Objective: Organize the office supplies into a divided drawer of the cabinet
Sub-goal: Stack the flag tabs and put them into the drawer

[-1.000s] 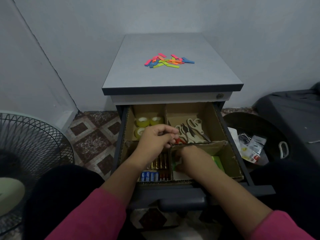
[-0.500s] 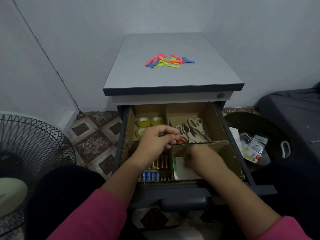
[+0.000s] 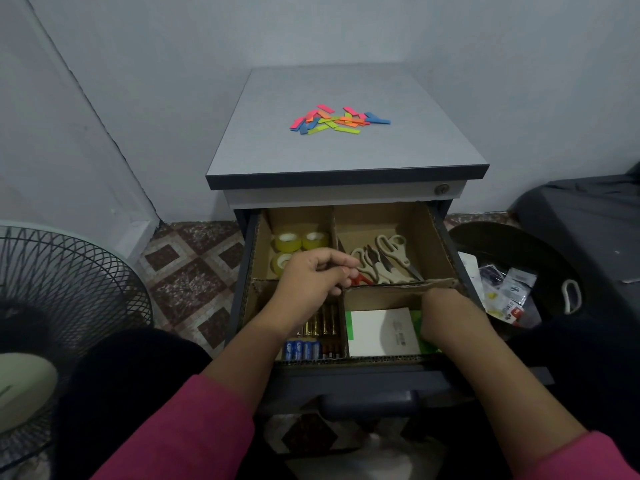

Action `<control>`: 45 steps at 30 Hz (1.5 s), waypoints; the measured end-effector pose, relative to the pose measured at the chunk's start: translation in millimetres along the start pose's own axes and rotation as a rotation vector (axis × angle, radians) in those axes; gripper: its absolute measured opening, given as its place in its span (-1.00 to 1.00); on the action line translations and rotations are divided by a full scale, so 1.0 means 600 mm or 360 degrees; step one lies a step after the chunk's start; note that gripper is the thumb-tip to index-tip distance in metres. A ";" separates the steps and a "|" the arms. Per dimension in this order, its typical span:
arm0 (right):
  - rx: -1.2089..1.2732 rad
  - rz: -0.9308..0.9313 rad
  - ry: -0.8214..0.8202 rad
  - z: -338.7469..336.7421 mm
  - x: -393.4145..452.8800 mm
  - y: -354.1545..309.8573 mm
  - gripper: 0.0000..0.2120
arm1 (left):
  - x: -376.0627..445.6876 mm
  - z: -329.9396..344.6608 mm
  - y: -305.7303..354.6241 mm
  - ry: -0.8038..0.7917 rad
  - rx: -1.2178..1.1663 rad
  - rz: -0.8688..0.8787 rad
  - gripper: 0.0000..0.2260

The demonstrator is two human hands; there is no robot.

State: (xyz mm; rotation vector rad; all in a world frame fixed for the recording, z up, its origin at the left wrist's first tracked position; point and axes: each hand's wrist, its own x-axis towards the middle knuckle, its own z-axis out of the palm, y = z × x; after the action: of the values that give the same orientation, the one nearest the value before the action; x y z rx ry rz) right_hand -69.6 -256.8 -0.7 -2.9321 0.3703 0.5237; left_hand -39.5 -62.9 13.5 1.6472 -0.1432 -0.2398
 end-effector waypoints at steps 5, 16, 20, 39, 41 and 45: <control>0.0046 0.0015 -0.0043 -0.001 0.000 0.002 -0.86 | 0.000 0.002 0.000 -0.0004 0.0002 -0.0001 -0.81; 0.0389 0.0032 -0.0240 -0.028 0.006 -0.010 -0.84 | 0.002 0.000 -0.003 -0.0010 0.0046 -0.0013 -0.81; 0.0295 -0.0028 -0.0271 -0.020 0.006 -0.008 -0.84 | 0.002 -0.001 -0.004 -0.0023 0.0058 -0.0021 -0.80; 0.0186 -0.0445 -0.0217 0.013 0.010 -0.060 -0.74 | 0.005 0.001 -0.007 -0.0014 0.0072 -0.0007 -0.81; 0.0165 -0.0426 -0.0209 0.013 0.012 -0.056 -0.73 | 0.005 0.001 -0.006 -0.0001 0.0072 -0.0014 -0.80; 0.0135 -0.0458 -0.0151 0.017 0.011 -0.059 -0.73 | 0.004 0.003 -0.005 0.0027 0.0068 -0.0021 -0.80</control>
State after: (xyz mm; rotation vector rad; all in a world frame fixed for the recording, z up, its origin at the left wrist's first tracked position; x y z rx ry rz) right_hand -57.4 -222.5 -9.2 -2.7974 -0.0410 0.5856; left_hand -37.4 -64.9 10.2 1.6926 -0.1256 -0.2343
